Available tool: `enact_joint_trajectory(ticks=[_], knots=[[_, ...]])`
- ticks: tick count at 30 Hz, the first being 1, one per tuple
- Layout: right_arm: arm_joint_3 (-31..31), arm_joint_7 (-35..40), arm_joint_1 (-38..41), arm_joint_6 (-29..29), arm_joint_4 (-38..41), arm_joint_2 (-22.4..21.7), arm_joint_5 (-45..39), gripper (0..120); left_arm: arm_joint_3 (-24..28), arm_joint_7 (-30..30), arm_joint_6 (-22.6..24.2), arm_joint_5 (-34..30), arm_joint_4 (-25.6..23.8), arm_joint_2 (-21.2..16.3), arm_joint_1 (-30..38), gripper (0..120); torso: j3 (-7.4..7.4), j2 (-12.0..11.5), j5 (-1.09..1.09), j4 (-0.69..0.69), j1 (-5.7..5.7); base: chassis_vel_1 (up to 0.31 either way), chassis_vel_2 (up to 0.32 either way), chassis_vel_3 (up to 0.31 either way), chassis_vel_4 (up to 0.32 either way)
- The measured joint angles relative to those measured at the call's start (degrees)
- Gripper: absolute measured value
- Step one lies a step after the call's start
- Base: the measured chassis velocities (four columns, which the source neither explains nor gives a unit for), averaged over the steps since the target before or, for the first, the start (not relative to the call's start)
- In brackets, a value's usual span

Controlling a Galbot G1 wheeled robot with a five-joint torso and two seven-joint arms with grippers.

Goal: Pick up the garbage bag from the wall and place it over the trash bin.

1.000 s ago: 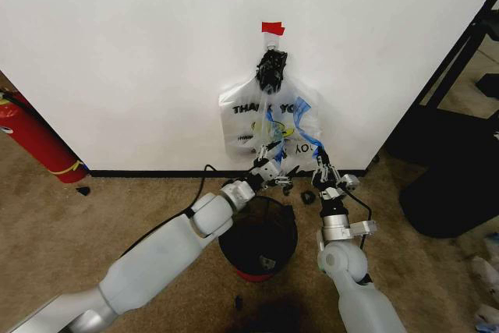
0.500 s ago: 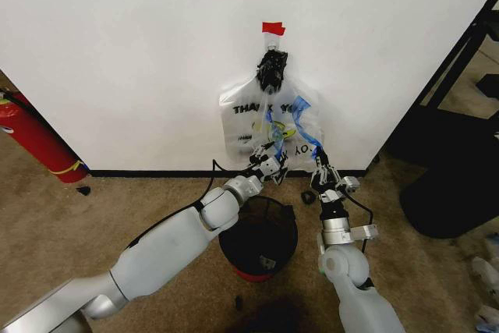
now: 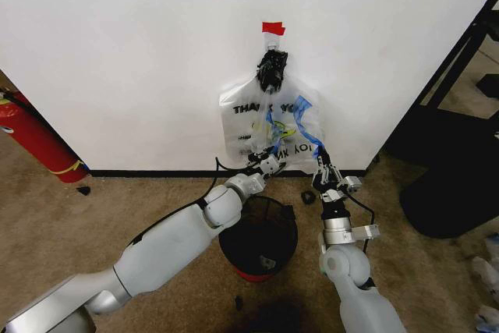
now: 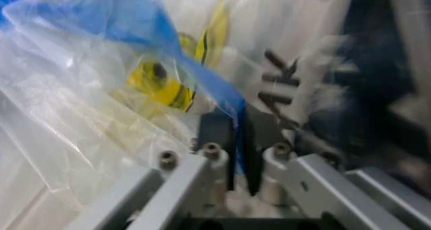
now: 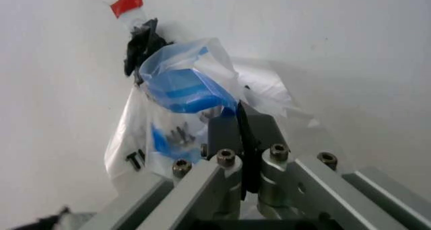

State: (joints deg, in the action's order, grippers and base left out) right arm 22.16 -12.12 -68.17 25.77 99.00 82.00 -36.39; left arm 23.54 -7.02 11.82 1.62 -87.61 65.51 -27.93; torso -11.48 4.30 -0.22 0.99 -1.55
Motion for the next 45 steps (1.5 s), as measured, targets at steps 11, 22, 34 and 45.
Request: enact_joint_trajectory(ticks=[11,22,34,45], knots=[[0.80,0.59,1.09,1.07,-3.39,0.17,-2.04,0,-12.65,4.74,-18.31,-16.22,-6.54,0.86,-10.69,0,0.00,0.00,0.00,0.00,0.00,0.000,0.000,0.000,0.000],[0.48,0.31,-2.70,4.02,-2.22,0.71,-3.55,0,-23.62,6.89,-19.82,-19.34,-15.02,1.45,-24.37,0,0.01,0.00,0.00,0.00,0.00,0.000,0.000,0.000,0.000],[5.36,1.65,-9.80,11.10,-0.87,1.11,22.07,0,-29.55,4.95,-17.72,-14.67,-23.51,1.47,-37.04,0,0.01,0.01,0.00,-0.01,0.01,0.000,0.000,0.000,0.000],[8.37,9.54,-13.94,17.62,-1.10,0.36,40.38,0,-33.96,1.76,-17.02,-10.10,-27.72,3.27,-46.65,0,0.01,0.01,0.01,0.00,0.01,0.000,0.000,0.000,0.000]])
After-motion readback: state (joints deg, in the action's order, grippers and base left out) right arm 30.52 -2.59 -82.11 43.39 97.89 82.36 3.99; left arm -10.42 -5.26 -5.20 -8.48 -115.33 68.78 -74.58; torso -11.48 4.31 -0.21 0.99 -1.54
